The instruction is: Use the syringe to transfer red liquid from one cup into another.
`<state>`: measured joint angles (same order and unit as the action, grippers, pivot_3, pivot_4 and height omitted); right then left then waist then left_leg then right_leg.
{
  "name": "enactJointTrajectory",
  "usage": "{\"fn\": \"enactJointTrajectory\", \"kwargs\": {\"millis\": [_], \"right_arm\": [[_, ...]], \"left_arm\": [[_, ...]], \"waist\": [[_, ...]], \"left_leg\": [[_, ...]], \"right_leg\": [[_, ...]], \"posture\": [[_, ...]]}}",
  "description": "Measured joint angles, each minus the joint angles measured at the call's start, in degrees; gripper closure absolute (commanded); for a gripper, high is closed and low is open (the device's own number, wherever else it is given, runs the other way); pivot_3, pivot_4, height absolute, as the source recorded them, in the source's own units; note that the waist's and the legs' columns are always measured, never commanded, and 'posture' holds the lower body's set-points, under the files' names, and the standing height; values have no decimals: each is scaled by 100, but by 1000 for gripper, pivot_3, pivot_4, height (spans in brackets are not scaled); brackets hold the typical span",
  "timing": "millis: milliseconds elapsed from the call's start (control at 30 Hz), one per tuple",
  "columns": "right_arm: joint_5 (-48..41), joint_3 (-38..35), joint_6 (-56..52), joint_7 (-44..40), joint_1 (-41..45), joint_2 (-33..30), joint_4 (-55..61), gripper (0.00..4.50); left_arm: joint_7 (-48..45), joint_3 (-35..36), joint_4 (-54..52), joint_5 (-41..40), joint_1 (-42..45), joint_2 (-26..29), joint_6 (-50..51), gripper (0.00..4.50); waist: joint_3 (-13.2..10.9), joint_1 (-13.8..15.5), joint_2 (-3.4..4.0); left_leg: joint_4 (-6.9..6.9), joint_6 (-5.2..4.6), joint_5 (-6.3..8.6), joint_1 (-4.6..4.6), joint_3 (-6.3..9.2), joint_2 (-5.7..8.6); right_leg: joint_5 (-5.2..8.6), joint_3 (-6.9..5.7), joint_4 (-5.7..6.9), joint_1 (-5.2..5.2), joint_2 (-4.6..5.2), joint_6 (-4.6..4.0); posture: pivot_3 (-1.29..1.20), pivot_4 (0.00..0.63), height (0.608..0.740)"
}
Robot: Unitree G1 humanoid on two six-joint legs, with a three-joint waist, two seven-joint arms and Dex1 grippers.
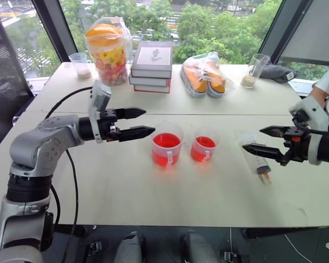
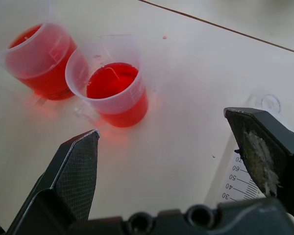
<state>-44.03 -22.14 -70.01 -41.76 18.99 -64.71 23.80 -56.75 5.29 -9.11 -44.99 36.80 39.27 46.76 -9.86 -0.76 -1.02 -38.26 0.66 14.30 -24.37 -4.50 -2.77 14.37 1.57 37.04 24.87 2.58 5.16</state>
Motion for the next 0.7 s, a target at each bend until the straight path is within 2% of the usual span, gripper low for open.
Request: {"fn": "enactJointTrajectory", "kwargs": {"millis": [167, 300, 400, 533, 700], "right_arm": [[152, 471, -183, 88, 532, -231, -583, 20], [533, 1372, -289, 56, 1314, -461, -1344, 20], [961, 2448, -397, -271, 2274, -486, -2325, 20], [1669, 3654, -361, -806, 3198, -183, -3742, 20], [2513, 4834, 48, -1612, 3861, 336, -5110, 20]], "left_arm": [[6, -5, -17, 59, -61, -111, -110, 0], [6, -7, -13, 77, -98, -168, -145, 0], [-9, -39, 14, 137, -81, -258, -265, 0], [-26, -157, 46, 217, -58, -363, -347, 0], [10, -211, 35, 254, -67, -469, -364, 0]], "waist": [[0, -4, 0], [0, -14, 1], [0, -23, 1], [-1, -17, 1], [-1, -18, 2]], "left_leg": [[0, 0, 0, 0, 1, 0], [1, 0, 0, -1, -3, 0], [0, 0, 0, -1, -6, 0], [2, 0, 0, -4, -8, 0], [5, 0, 0, -14, -10, 0]], "right_leg": [[0, 0, 0, 1, 0, -1], [1, 4, -1, 6, 0, -3], [2, 6, -1, 7, 0, -5], [1, 5, -3, 10, 0, -5], [-9, 5, 5, 24, -2, 14]], "posture": [[0, 150, 740], [0, 150, 740], [0, 150, 740], [0, 150, 740], [0, 150, 740]]}}
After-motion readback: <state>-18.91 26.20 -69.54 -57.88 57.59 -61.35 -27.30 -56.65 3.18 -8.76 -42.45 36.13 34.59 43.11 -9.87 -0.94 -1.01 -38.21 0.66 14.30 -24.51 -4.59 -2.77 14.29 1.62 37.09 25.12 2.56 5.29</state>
